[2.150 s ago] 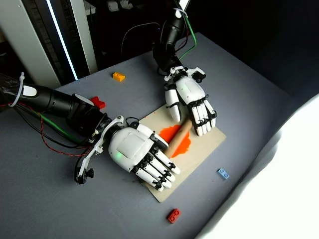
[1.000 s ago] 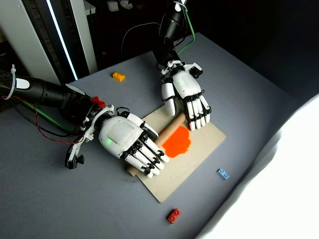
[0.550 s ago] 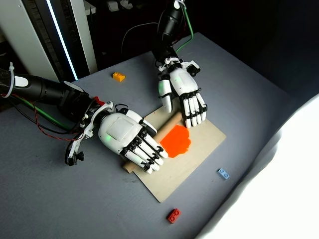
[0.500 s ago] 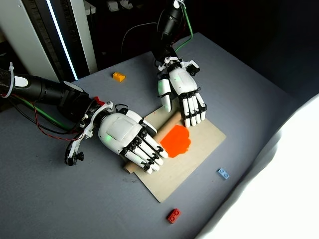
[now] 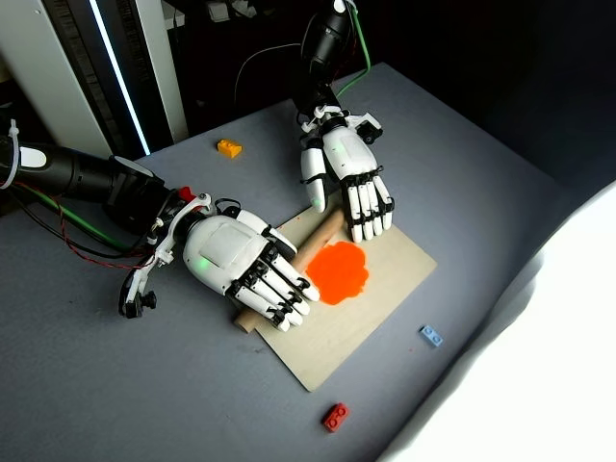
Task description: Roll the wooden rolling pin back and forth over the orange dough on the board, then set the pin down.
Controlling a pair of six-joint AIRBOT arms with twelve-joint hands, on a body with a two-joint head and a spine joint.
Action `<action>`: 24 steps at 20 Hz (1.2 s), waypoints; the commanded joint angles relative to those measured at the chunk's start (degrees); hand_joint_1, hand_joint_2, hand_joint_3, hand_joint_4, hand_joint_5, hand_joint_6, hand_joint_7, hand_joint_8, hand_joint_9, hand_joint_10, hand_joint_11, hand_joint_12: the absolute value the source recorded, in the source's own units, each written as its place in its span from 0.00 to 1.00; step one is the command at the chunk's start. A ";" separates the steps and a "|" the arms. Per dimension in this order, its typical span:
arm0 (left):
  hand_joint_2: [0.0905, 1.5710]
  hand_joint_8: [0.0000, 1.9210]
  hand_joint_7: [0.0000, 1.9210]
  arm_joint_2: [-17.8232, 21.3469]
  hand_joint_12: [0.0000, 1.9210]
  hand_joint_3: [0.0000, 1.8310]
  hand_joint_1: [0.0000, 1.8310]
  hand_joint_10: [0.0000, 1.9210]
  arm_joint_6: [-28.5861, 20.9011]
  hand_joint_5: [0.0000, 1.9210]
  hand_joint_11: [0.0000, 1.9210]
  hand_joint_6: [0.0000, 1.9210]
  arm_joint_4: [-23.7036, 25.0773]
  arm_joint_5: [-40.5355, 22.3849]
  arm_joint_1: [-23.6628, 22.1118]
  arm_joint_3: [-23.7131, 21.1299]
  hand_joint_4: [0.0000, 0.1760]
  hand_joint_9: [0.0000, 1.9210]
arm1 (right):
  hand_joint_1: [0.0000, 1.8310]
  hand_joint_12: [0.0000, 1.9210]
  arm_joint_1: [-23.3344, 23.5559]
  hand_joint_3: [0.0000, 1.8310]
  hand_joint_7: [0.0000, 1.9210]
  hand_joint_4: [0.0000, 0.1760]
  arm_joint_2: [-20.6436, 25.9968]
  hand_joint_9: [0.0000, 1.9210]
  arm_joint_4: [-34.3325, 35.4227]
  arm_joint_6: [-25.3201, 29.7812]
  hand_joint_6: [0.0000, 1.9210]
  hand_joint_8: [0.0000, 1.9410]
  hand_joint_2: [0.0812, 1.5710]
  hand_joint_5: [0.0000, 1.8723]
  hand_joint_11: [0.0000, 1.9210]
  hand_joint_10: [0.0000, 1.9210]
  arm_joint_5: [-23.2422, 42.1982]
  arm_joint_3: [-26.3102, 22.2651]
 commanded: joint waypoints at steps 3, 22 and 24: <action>0.99 0.00 0.22 0.29 0.27 0.00 0.00 0.00 -0.90 0.20 0.00 0.00 1.85 -1.47 0.49 -0.64 0.00 0.19 | 0.00 0.58 -0.41 0.00 0.30 0.00 0.54 0.27 -4.98 -0.28 0.00 0.00 0.99 0.28 0.00 0.00 -5.56 -0.76; 0.99 0.00 0.21 1.70 0.27 0.00 0.00 0.00 -1.54 0.20 0.00 0.00 1.84 -1.46 1.10 -1.65 0.00 0.18 | 0.00 0.59 -1.85 0.00 0.30 0.00 1.09 0.28 -6.27 -1.05 0.00 0.00 0.99 0.28 0.00 0.00 -5.85 -2.27; 0.99 0.00 0.22 1.81 0.28 0.00 0.00 0.00 -1.54 0.21 0.00 0.00 1.84 -1.47 1.02 -1.65 0.00 0.18 | 0.00 0.60 -1.85 0.00 0.30 0.00 1.09 0.27 -6.28 -1.06 0.00 0.00 0.99 0.29 0.00 0.00 -5.85 -2.27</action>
